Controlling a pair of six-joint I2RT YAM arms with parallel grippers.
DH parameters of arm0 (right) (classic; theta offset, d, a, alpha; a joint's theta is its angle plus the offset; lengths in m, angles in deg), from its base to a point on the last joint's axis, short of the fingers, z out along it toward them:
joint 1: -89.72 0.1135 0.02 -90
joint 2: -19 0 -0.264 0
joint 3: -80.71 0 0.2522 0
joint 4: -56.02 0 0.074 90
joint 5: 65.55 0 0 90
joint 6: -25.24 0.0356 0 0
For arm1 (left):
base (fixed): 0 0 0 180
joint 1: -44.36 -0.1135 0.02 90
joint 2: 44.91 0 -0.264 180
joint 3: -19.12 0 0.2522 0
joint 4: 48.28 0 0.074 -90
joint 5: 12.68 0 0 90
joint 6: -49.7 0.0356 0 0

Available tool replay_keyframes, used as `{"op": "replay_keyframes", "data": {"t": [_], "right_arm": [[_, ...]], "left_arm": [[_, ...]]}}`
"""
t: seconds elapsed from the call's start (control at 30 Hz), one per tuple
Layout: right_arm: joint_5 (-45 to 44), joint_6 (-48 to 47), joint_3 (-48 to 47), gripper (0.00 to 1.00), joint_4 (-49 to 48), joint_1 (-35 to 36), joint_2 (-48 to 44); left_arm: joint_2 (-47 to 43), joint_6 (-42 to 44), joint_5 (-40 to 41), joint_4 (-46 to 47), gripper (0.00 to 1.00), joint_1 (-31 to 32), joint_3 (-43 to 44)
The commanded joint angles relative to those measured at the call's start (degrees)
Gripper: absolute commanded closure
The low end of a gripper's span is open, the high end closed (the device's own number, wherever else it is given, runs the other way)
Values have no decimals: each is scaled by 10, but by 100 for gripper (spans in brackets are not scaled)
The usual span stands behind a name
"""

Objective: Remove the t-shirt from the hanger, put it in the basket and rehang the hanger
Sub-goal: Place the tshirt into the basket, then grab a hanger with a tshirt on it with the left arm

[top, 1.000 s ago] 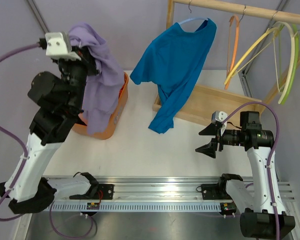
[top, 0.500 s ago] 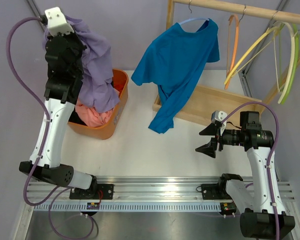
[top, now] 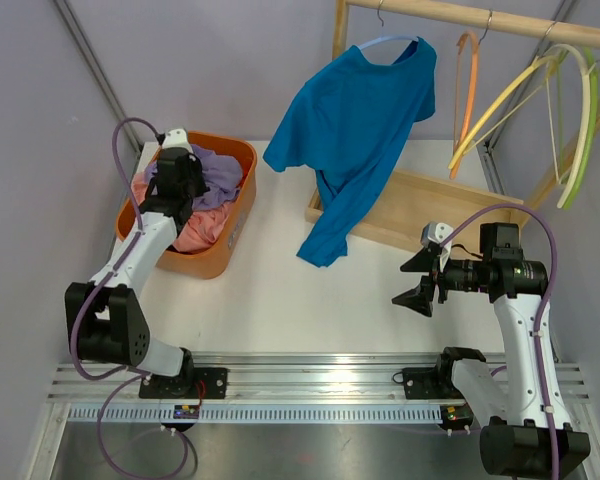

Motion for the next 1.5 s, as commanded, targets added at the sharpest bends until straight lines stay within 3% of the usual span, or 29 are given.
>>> {"op": "replay_keyframes", "data": {"t": [0.0, 0.1, 0.13, 0.33, 0.5, 0.77, 0.93, 1.17, 1.47], "right_arm": [[-12, -15, -34, 13, 25, 2, -2], [-13, -15, -51, 13, 37, 2, -2], [-13, -14, -58, 13, 39, 3, -1], [-6, 12, -86, 12, 37, 2, 5], [-2, 35, -125, 12, 46, 2, 16], [-1, 73, -150, 12, 39, 2, 23], [4, 91, -144, 12, 26, 2, 26], [16, 99, -123, 12, 5, 2, 34], [33, 107, -86, 12, -16, 2, 29]], "left_arm": [[21, -48, -58, 38, 90, -17, -36], [20, -76, -92, 39, 65, -33, -60], [17, -84, -100, 37, 43, -36, -61], [-51, -99, -161, 5, 1, -42, -44], [-149, -110, -188, -26, 1, -41, -21], [-213, -117, -246, -60, 1, -41, -4], [-239, -132, -379, 23, 1, -25, 7], [-198, -85, -403, 107, 2, 104, 115], [-12, 48, -367, 111, 10, 223, 330]]}}
